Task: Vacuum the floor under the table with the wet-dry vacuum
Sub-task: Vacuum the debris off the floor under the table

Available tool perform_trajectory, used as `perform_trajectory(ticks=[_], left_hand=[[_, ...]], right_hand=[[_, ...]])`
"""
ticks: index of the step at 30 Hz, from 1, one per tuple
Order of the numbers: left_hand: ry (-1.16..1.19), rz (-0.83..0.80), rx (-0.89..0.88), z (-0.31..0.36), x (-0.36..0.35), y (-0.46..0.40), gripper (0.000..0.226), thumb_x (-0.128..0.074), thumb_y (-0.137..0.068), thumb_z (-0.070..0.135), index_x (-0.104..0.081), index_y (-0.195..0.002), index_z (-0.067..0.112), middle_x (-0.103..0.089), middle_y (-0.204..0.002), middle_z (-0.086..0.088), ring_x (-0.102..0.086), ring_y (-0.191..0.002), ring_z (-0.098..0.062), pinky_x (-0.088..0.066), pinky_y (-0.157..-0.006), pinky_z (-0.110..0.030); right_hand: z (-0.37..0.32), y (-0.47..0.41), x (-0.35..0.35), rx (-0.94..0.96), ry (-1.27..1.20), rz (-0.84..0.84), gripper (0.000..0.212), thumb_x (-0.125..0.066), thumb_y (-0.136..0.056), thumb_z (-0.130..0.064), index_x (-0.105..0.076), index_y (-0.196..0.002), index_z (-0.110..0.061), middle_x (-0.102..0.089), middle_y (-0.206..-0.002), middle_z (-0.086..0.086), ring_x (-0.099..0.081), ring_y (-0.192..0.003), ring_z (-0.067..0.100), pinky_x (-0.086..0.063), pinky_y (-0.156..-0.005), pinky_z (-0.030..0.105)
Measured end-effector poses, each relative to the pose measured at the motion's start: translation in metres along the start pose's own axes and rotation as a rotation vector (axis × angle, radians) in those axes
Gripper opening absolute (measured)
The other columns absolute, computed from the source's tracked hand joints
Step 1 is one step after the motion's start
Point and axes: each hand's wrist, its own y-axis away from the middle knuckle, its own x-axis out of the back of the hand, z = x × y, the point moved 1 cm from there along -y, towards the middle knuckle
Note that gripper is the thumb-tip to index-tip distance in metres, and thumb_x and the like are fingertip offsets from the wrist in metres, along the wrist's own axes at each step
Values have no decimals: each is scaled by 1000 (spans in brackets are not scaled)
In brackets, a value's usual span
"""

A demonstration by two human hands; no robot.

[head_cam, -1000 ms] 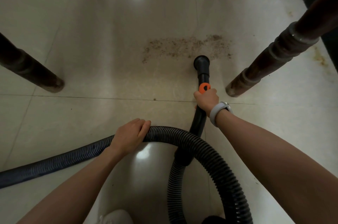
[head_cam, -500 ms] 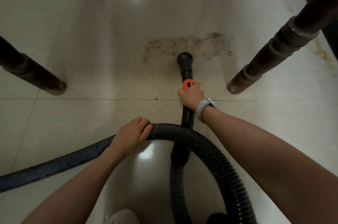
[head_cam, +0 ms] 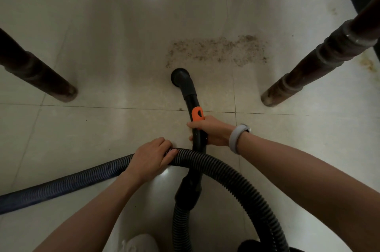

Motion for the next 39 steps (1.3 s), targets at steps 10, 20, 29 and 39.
perform_trajectory(ticks=[10, 20, 29, 39], left_hand=[[1, -45, -51, 14, -10, -6, 73, -3, -79, 60, -58, -93, 13, -55, -86, -1, -56, -80, -20, -33, -64, -26], [20, -65, -81, 23, 6, 2, 73, -1, -76, 59, -56, -97, 16, -49, -87, 3, -51, -83, -14, -32, -66, -24], [20, -24, -27, 16, 10, 20, 71, -5, -78, 60, -56, -94, 13, -53, -88, 1, -52, -81, -16, -33, -66, -24], [16, -91, -104, 17, 20, 17, 76, -13, -76, 76, -53, -114, 23, -60, -98, 6, -55, -89, -13, -41, -74, -27]], right_hand=[[28, 32, 61, -40, -29, 452, 23, -50, -94, -15, -40, -110, -2, -52, -91, 13, -60, -77, 27, -50, -58, 31], [31, 43, 19, 66, 276, 379, 25, -55, -91, -16, -41, -108, -3, -50, -100, 12, -53, -83, 22, -46, -73, 32], [9, 28, 22, 50, 340, 399, 57, -55, -93, -30, -34, -135, 3, -51, -117, 16, -56, -100, 29, -49, -80, 37], [14, 32, 21, -3, 109, 242, 61, -58, -92, -27, -24, -139, -8, -49, -118, 13, -55, -101, 28, -49, -85, 41]])
